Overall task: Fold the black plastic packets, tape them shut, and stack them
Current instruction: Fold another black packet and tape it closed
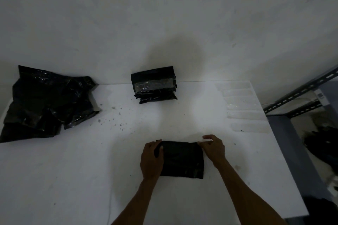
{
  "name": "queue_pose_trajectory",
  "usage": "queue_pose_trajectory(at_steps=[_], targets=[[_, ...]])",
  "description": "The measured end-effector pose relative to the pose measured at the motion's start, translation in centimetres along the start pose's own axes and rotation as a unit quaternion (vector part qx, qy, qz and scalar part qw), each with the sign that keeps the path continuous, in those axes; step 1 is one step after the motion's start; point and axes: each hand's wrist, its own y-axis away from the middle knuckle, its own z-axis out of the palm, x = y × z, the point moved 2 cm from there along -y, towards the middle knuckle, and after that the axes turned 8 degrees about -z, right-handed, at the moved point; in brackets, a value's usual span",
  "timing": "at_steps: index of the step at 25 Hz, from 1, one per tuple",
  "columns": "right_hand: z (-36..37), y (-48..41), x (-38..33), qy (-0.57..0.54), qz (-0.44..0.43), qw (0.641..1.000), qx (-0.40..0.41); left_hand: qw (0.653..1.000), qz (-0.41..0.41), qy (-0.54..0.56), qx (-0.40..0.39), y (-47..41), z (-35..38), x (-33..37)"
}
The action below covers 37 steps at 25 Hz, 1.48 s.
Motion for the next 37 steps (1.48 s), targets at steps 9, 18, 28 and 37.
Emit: queue_pose_trajectory(at_steps=[9, 18, 28, 37], targets=[[-0.4, -1.1, -0.2, 0.027, -0.060, 0.998, 0.016, 0.996, -0.056, 0.059, 0.020, -2.1, 0.2, 0.8], [0.0, -0.9, -0.1, 0.047, -0.067, 0.996, 0.032, 1.000, -0.017, 0.010, 0.008, -1.7, 1.0, 0.9], [-0.1, -1.1, -0.4, 0.081, -0.070, 0.992, 0.067, 0.993, -0.105, 0.057, -0.001, -3.3, 0.0, 1.2], [-0.1, -2.3, -0.2, -0.005, 0.044, 0.996, 0.074, 0.983, -0.172, 0.069, -0.012, -5.7, -0.2, 1.4]])
